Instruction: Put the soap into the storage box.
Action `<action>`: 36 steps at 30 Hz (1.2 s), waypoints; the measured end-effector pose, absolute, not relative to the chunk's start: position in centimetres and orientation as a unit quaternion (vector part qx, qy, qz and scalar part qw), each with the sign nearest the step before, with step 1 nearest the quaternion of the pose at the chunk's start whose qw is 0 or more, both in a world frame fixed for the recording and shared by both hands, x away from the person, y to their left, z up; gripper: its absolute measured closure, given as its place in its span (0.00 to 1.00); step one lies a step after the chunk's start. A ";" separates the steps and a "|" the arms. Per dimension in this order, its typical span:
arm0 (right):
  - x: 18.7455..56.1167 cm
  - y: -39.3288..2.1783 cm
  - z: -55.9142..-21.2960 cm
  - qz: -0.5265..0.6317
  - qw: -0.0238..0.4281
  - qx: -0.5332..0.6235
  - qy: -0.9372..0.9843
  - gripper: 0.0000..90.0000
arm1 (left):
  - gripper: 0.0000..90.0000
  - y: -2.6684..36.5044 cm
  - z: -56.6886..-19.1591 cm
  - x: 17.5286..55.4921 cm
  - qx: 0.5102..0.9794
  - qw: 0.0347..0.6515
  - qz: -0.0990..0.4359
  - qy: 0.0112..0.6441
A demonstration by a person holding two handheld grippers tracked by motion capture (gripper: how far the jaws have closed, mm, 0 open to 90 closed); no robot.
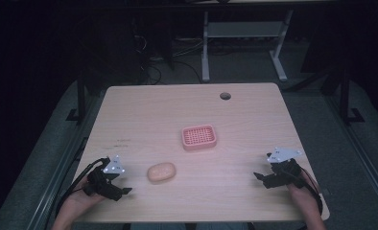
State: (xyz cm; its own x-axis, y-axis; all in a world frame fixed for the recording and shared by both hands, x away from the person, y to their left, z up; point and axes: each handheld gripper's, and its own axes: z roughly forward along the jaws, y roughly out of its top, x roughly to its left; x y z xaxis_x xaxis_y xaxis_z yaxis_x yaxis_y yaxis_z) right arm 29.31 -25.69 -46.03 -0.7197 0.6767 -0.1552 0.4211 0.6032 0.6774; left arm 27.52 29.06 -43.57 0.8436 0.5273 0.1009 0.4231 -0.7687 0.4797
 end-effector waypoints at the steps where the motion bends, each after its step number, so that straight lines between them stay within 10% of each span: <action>1: 29.3 -25.7 -46.1 0.315 0.202 0.313 0.873 0.15 | 0.25 29.0 -43.6 27.5 0.933 0.227 0.115 0.256; 36: 29.1 -25.5 -45.9 0.317 0.203 0.309 0.873 0.16 | 0.24 27.1 -43.0 27.5 0.938 0.226 0.122 0.234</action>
